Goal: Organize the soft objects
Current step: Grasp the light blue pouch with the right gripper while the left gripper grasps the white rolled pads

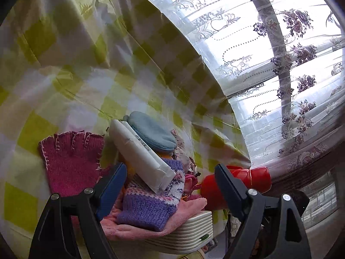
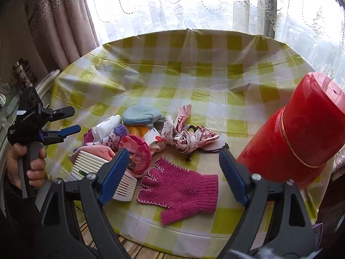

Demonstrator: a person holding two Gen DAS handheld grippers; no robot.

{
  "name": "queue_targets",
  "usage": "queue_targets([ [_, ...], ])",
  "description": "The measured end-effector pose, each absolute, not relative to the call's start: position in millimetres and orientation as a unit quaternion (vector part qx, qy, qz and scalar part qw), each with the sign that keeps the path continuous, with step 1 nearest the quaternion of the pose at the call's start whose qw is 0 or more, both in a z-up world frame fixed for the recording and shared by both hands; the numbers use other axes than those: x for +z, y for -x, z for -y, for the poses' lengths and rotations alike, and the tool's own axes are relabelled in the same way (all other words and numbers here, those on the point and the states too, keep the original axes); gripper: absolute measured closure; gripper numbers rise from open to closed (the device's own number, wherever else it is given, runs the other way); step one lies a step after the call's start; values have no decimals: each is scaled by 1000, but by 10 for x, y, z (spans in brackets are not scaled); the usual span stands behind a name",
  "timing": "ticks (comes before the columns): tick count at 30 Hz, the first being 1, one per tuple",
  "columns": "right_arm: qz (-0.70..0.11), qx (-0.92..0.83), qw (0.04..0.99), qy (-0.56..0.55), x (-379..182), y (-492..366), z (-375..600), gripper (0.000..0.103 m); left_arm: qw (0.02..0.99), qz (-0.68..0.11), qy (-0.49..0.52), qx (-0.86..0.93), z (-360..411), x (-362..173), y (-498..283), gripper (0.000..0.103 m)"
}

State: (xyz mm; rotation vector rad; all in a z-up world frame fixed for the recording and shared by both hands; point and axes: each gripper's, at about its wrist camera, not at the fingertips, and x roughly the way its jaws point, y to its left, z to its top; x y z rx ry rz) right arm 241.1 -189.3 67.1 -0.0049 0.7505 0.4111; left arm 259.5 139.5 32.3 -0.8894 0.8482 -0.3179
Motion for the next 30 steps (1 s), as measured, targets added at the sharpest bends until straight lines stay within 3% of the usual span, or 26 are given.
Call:
queue_targets([
  [14,-451,228,863,35,644,-3447,1113,13,718,-472,488,-153,-1464,-357,-3182,24],
  [18,-462,252,844,102,515,-3644,764,13,702,-483,499,-159,-1449,-482,-3272,33],
  [25,-475,288,800,225,223,-3934,334,13,694,-483,511,-155,-1501,-596,-3326,58],
  [30,-492,324,767,255,20,-4016,85,13,707,-465,513,-144,-1613,-527,-3256,62],
])
